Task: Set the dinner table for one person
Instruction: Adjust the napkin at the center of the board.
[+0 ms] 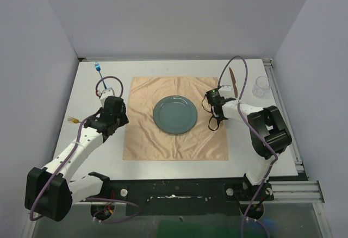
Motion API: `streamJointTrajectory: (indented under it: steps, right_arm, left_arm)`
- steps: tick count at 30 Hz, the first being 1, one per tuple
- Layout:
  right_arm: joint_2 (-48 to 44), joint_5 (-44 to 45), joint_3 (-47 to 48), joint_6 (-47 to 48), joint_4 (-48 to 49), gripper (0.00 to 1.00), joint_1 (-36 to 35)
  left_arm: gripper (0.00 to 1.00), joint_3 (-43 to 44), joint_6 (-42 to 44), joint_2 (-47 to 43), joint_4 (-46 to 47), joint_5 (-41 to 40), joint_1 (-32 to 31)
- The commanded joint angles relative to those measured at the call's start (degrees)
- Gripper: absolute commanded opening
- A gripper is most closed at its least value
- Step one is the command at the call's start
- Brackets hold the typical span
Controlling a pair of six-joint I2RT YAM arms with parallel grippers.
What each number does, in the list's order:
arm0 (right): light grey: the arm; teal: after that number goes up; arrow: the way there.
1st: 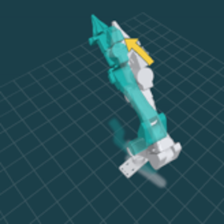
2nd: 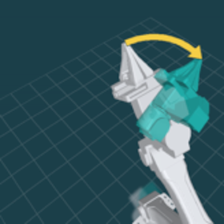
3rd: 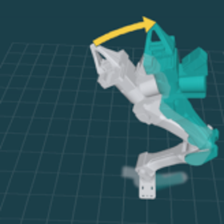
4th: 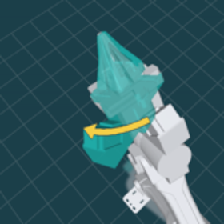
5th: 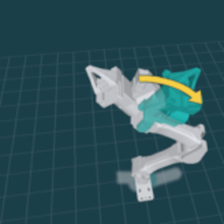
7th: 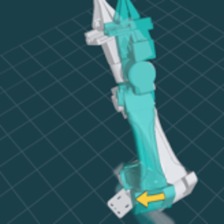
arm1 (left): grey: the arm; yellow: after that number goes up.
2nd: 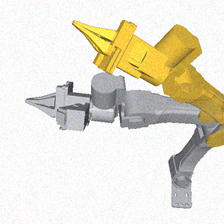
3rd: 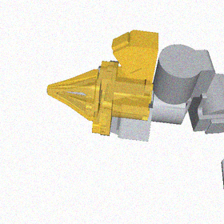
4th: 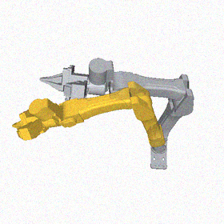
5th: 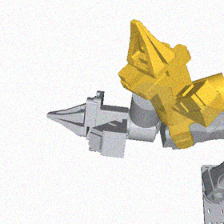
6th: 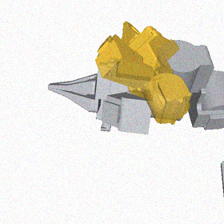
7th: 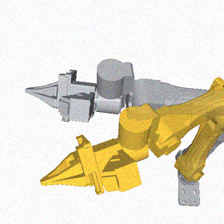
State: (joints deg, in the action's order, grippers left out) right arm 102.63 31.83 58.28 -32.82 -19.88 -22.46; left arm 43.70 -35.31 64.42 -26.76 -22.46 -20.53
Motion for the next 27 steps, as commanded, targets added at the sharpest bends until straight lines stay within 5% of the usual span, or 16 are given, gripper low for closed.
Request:
streamJointTrajectory:
  steps: [1, 15, 27]
  right_arm:
    - [0.84, 0.77, 0.04, 0.66, -5.96, 0.24, 0.78]
    - [-2.98, 2.58, 8.13, 3.64, -10.67, 0.26, 2.43]
    - [-2.26, -17.10, 8.89, 3.84, -2.11, 0.25, 8.00]
  left_arm:
    - [0.37, 0.23, 0.24, 0.18, 2.46, 0.29, -0.21]
    - [0.37, 1.05, 0.02, 6.91, 9.38, 7.96, -0.21]
    - [0.36, 3.52, 0.00, 14.58, 10.94, 10.81, -0.49]
